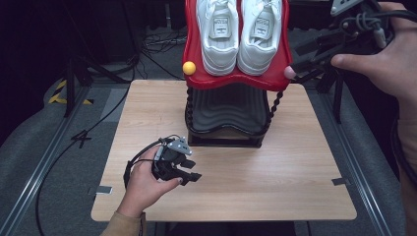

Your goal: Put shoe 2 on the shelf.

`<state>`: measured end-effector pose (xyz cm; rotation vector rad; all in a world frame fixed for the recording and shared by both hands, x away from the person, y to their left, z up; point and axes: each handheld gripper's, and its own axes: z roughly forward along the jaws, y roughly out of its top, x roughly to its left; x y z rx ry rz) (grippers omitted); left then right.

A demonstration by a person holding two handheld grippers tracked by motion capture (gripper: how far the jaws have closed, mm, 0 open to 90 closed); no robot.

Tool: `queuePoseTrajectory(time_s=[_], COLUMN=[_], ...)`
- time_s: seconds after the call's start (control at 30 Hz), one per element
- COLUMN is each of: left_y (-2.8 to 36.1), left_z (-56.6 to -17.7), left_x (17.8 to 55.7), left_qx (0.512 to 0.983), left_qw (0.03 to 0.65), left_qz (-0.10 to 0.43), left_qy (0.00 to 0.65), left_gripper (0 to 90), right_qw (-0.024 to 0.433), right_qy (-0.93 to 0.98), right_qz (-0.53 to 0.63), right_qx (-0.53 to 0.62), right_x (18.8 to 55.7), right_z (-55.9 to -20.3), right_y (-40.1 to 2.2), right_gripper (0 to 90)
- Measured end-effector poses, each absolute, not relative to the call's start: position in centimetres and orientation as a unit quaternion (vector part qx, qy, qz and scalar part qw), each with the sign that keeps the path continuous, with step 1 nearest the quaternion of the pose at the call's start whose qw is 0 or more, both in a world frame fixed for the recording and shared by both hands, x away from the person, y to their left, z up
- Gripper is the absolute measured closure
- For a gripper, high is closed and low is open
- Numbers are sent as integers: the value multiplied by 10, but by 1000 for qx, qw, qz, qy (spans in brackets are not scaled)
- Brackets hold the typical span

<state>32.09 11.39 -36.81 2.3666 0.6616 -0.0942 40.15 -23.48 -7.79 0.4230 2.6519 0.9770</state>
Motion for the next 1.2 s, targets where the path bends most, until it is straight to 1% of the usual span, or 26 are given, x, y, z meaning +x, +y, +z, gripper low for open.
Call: queuePoseTrajectory(time_s=[0.1,0.13,0.27,0.53,0.73,0.77,0.93,1.03,1.07,1.1,1.2], left_y=[113,113,112,111,111,111,111,112,112,113,114], left_z=[-368,-368,-368,-366,-367,-368,-367,-368,-368,-368,-369], left_x=[322,322,323,323,324,324,321,318,318,316,314], left_qx=[907,907,907,907,908,908,907,908,908,908,908], left_qw=[335,336,337,338,336,334,335,331,331,329,328], left_qz=[-35,-36,-39,-35,-35,-36,-31,-26,-26,-25,-25], left_qy=[253,252,250,247,249,249,252,255,255,257,260], left_gripper=[530,531,531,531,531,531,531,531,531,531,531], right_qw=[136,136,134,118,99,99,75,71,71,63,63], right_qy=[917,914,914,913,912,912,912,915,915,915,916], right_qz=[347,354,357,372,379,379,384,378,378,380,378], right_qx=[146,142,137,118,124,124,119,123,123,120,117], right_x=[399,397,392,379,372,372,368,366,366,365,363], right_z=[-83,-90,-100,-129,-165,-165,-204,-223,-223,-235,-244], right_y=[-240,-244,-247,-255,-261,-261,-259,-256,-256,-254,-252], right_gripper=[513,515,517,521,524,524,528,529,529,529,529])
